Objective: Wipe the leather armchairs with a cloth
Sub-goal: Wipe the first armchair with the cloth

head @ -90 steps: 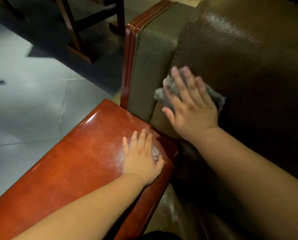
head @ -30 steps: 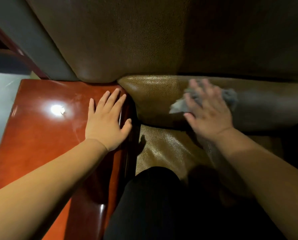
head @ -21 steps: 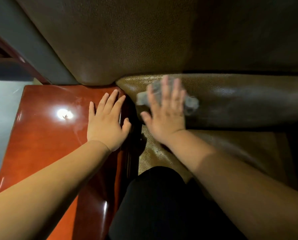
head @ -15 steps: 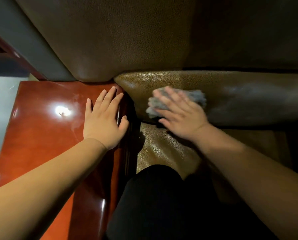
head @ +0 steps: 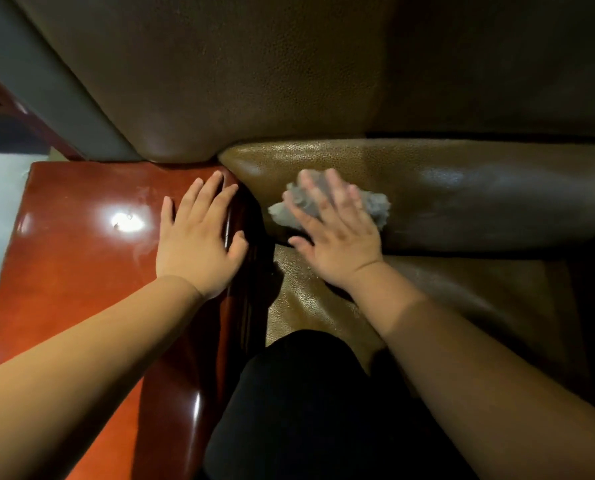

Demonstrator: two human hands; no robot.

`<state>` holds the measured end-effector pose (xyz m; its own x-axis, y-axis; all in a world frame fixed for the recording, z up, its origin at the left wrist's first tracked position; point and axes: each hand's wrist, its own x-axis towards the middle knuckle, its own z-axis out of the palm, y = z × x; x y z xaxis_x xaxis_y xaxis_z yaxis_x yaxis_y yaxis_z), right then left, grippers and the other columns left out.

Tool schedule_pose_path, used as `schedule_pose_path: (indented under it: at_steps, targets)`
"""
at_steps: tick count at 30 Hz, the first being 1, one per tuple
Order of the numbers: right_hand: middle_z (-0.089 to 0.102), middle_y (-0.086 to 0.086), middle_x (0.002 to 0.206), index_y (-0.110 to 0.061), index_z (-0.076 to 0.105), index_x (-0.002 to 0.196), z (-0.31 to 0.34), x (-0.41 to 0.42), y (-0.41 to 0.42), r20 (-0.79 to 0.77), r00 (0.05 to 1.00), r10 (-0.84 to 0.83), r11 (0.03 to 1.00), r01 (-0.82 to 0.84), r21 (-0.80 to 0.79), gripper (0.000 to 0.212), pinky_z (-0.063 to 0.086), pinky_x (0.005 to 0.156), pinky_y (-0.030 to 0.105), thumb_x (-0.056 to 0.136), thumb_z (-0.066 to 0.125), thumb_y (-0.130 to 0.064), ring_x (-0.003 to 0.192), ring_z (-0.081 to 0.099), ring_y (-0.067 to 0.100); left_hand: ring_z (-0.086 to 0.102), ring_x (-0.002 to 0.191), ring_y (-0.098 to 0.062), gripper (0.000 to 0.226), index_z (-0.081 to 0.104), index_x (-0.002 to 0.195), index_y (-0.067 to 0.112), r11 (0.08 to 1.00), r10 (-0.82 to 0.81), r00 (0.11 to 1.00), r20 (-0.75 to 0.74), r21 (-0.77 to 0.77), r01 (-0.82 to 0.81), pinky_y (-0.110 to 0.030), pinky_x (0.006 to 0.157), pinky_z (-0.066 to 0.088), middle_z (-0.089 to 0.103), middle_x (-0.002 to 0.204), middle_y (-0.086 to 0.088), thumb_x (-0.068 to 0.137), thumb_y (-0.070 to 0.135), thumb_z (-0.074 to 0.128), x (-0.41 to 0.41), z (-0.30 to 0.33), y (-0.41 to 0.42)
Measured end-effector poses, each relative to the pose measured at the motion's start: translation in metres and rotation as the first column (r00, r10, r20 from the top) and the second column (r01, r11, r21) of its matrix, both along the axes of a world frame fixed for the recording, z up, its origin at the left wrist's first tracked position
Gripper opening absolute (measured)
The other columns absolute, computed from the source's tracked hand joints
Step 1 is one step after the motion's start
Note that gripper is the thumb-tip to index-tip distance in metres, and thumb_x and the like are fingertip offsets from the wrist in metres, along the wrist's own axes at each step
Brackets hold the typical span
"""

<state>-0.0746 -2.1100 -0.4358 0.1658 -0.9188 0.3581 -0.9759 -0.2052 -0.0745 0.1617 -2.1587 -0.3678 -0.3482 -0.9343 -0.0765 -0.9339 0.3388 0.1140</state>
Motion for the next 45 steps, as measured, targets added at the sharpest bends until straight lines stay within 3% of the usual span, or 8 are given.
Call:
schedule_pose_path:
  at_steps: [4,9,15,21,27,30,36,45]
  targets:
    - [-0.003,0.018,0.171,-0.026,-0.001,0.166,0.003,-0.073,0.030,0.228,0.843,-0.487,0.872,0.486,0.064,0.082,-0.011,0.125,0.060,0.101,0.038,-0.056,0.155,-0.006,0.049,0.018,0.161,-0.025,0.078,0.036,0.161,0.028,1.000,0.005,1.000,-0.015,-0.005,-0.005,-0.064,0.127,0.015,0.023,0.175,0.003,0.088,0.050,0.048,-0.002,-0.002,0.000]
    - [-0.012,0.027,0.169,-0.008,0.001,0.166,0.044,-0.020,-0.005,0.663,0.307,-0.682,0.612,0.736,0.289,0.088,0.003,0.123,0.069,0.102,0.014,-0.067,0.154,-0.012,0.053,0.019,0.160,-0.026,0.080,0.037,0.161,0.024,1.000,0.014,1.000,-0.020,0.002,-0.014,-0.064,0.126,0.015,0.024,0.174,0.000,0.086,0.049,0.048,-0.006,0.003,-0.001]
    - [-0.014,0.025,0.169,-0.005,-0.002,0.164,0.044,0.006,-0.009,0.482,0.707,-0.518,0.840,0.527,0.130,0.087,-0.005,0.125,0.063,0.103,0.025,-0.062,0.155,-0.017,0.050,0.021,0.160,-0.027,0.081,0.036,0.162,0.025,1.000,-0.026,0.999,-0.031,-0.014,0.025,-0.061,0.125,0.015,0.024,0.174,0.000,0.086,0.052,0.043,0.000,-0.002,-0.001]
    - [-0.019,0.025,0.169,-0.009,-0.008,0.165,0.057,-0.118,-0.005,0.641,-0.092,-0.762,0.290,0.836,0.465,0.095,0.008,0.125,0.063,0.093,0.009,-0.068,0.156,-0.014,0.048,0.027,0.156,-0.030,0.076,0.041,0.157,0.025,0.998,-0.022,0.999,-0.027,-0.063,0.020,-0.060,0.123,0.018,0.031,0.171,-0.002,0.086,0.052,0.045,0.001,-0.005,-0.006]
    - [-0.014,0.030,0.168,-0.001,0.012,0.163,0.057,0.022,-0.013,0.519,0.582,-0.626,0.756,0.616,0.221,0.094,-0.003,0.125,0.063,0.100,0.026,-0.069,0.154,-0.019,0.051,0.025,0.159,-0.030,0.081,0.041,0.160,0.020,0.999,-0.030,1.000,-0.002,-0.046,0.029,-0.061,0.123,0.018,0.030,0.173,-0.005,0.086,0.053,0.040,-0.002,0.001,0.002]
    - [-0.013,0.033,0.167,0.001,0.012,0.163,0.062,0.007,-0.024,0.485,0.547,-0.682,0.705,0.667,0.241,0.095,-0.003,0.125,0.063,0.100,0.024,-0.069,0.154,-0.018,0.050,0.021,0.161,-0.029,0.080,0.040,0.160,0.020,0.999,-0.039,0.999,-0.001,-0.037,0.039,-0.061,0.124,0.018,0.028,0.173,-0.005,0.087,0.053,0.039,0.000,-0.001,0.004]
    - [-0.019,0.030,0.167,-0.003,-0.001,0.164,0.073,-0.088,-0.025,0.478,0.153,-0.865,0.373,0.833,0.408,0.099,0.004,0.126,0.063,0.094,0.012,-0.072,0.154,-0.018,0.049,0.025,0.158,-0.029,0.076,0.043,0.156,0.023,0.998,-0.020,1.000,-0.002,-0.056,0.020,-0.063,0.123,0.023,0.032,0.171,-0.003,0.086,0.052,0.045,0.004,-0.007,-0.002]
    - [-0.010,0.037,0.166,0.002,0.015,0.162,0.064,0.072,-0.034,0.328,0.748,-0.577,0.817,0.524,0.242,0.100,-0.001,0.125,0.066,0.096,0.027,-0.073,0.154,-0.016,0.053,0.024,0.160,-0.027,0.076,0.039,0.158,0.023,0.997,-0.037,0.999,0.002,-0.063,0.037,-0.065,0.123,0.024,0.029,0.173,-0.001,0.088,0.052,0.045,0.009,-0.012,0.000]
